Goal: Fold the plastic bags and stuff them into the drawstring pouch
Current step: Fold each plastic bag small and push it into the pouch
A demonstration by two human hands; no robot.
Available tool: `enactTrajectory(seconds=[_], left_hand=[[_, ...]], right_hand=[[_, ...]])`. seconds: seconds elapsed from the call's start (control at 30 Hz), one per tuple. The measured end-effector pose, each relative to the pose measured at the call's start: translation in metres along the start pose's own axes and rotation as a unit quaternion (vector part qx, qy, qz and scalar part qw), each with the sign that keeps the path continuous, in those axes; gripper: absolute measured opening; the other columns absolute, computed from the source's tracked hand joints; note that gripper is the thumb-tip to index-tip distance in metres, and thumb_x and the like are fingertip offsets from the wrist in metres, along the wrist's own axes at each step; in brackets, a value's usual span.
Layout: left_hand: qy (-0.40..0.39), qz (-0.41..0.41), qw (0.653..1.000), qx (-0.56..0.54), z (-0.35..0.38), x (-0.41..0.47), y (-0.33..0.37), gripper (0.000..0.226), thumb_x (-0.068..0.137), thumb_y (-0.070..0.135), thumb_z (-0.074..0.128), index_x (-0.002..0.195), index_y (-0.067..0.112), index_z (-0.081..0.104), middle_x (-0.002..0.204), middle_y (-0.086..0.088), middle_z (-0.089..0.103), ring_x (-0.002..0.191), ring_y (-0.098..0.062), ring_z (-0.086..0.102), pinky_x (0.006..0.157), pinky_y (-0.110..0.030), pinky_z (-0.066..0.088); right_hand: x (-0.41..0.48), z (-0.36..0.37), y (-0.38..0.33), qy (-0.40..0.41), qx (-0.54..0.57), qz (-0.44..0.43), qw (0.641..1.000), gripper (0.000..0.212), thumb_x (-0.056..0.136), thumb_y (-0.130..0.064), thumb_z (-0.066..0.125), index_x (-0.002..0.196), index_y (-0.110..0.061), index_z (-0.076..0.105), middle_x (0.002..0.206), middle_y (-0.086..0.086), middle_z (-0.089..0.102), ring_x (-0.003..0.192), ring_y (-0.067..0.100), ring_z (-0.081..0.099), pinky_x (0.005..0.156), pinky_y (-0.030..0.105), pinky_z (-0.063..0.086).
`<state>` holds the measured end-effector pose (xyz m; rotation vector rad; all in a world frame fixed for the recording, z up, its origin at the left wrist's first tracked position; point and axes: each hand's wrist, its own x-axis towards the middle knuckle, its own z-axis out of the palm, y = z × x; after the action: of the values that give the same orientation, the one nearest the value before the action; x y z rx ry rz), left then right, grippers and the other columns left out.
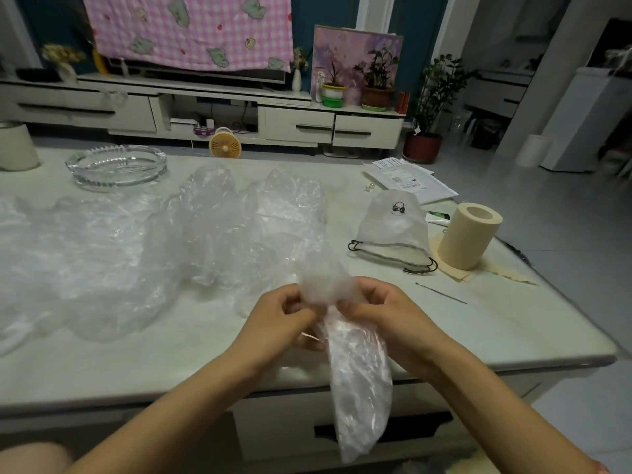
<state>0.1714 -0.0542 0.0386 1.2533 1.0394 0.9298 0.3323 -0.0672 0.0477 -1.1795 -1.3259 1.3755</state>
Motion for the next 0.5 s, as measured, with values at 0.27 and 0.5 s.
enactTrajectory(seconds=[0.27, 0.5], left_hand=[[-0.124, -0.111, 0.978, -0.129, -0.008, 0.004, -0.002, 0.039, 0.078, 0.03, 0.068, 0.106, 0.004, 0.066, 0.109, -0.018, 0.068, 0.098, -0.033, 0.064, 0.086, -0.04, 0.052], [0.016, 0.012, 1.0, 0.008, -0.007, 0.005, -0.01, 0.04, 0.087, 0.025, 0.061, 0.098, -0.013, 0.054, 0.083, -0.016, 0.06, 0.075, -0.024, 0.058, 0.071, -0.035, 0.05]], right_hand=[[0.009, 0.008, 0.007, 0.077, -0.034, -0.075, 0.994, 0.056, 0.074, 0.025, 0.041, 0.053, -0.018, 0.071, 0.085, -0.007, 0.065, 0.089, 0.014, 0.061, 0.078, 0.028, 0.051], [0.006, 0.002, 0.004, 0.018, 0.09, 0.057, 0.994, 0.033, 0.093, -0.03, 0.053, 0.118, -0.008, 0.06, 0.113, 0.014, 0.065, 0.098, 0.034, 0.062, 0.09, 0.044, 0.05]])
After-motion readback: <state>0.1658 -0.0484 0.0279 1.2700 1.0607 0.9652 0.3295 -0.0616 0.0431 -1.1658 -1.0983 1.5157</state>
